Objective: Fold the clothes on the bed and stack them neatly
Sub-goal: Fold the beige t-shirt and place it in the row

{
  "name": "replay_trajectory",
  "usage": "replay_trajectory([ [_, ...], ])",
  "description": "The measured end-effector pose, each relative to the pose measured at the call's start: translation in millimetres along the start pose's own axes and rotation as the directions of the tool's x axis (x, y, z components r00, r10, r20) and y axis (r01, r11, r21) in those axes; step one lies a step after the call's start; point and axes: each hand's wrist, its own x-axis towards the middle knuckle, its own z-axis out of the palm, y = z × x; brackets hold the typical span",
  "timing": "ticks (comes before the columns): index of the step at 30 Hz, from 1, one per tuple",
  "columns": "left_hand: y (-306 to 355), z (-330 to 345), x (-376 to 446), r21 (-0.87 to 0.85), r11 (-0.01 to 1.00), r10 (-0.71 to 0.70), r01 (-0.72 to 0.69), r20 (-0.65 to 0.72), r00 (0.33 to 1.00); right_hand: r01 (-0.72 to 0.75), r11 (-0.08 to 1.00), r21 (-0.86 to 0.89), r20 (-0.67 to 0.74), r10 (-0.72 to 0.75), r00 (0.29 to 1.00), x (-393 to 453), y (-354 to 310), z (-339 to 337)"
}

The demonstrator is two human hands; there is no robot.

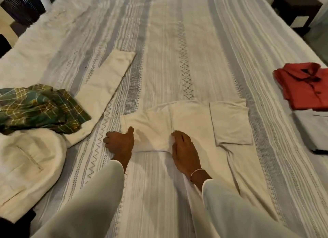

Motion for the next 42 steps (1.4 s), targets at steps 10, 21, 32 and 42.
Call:
replay_trajectory([
  [10, 42, 6, 54, -0.303, 0.952, 0.057, 0.039, 0.301, 0.952, 0.105, 0.932, -0.347, 0.139, -0.06, 0.989, 72, 48, 25],
  [21, 170, 37, -71, -0.491, 0.869, 0.377, 0.063, 0.739, 0.559, -0.45, 0.255, 0.856, 0.367, 0.314, 0.876, 116, -22, -88],
  [32, 81, 96, -85, -0.075, 0.563, 0.751, -0.823, 0.462, 0.472, -0.55, 0.289, 0.783, 0.349, 0.529, 0.774, 122, 80, -161],
  [42, 50, 135, -92, 0.282, 0.338, 0.664, -0.898, 0.605, 0.44, -0.557, 0.241, 0.794, 0.372, 0.531, 0.761, 114, 134, -178],
])
